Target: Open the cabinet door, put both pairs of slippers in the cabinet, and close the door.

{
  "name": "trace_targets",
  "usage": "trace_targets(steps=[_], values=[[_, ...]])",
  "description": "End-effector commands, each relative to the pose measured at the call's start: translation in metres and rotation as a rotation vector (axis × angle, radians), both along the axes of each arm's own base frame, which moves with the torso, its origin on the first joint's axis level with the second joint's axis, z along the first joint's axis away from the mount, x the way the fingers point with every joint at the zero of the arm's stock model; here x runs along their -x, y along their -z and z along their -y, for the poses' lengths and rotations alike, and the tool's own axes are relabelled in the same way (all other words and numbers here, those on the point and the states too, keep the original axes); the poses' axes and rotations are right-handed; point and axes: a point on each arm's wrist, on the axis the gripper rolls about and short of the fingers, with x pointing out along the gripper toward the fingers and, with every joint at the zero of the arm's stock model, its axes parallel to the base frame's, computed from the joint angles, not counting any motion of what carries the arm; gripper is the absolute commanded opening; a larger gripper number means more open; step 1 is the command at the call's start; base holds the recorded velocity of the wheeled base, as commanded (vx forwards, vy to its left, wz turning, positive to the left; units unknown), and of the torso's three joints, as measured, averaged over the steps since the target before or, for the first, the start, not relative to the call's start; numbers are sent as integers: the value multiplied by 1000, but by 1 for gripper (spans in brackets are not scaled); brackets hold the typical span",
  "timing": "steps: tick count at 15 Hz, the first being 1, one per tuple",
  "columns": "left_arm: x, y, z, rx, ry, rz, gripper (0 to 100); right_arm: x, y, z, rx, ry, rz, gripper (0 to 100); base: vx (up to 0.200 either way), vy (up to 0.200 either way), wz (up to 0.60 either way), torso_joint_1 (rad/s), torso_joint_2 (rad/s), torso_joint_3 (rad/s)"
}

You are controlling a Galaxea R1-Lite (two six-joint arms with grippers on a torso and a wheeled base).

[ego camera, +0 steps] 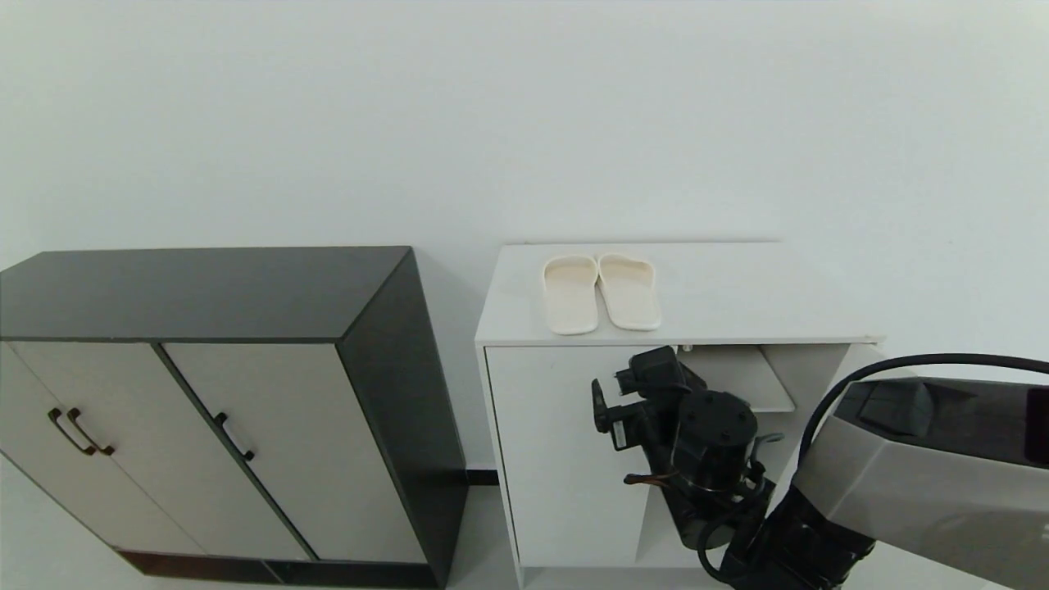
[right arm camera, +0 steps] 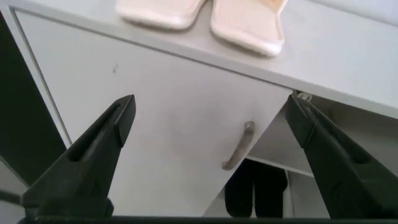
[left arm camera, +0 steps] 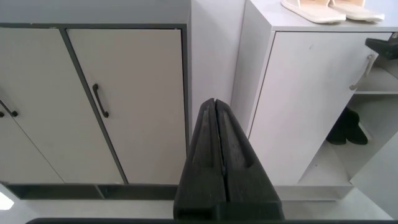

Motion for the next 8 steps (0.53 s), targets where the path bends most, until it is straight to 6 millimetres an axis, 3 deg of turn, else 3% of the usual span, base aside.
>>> trace_targets(steps=[1, 5, 8], values=[[0, 0, 0, -2, 0, -1, 0, -1, -19, -1, -7, 3, 6, 100, 0, 0, 0, 0, 0, 0], [0, 0, 0, -3, 3, -1, 0, 11, -85, -1, -105, -15, -158, 100, 0, 0, 0, 0, 0, 0], [0, 0, 0, -6, 3, -1, 0, 8, -112, -8, -186, -5, -249, 100, 0, 0, 0, 0, 0, 0]])
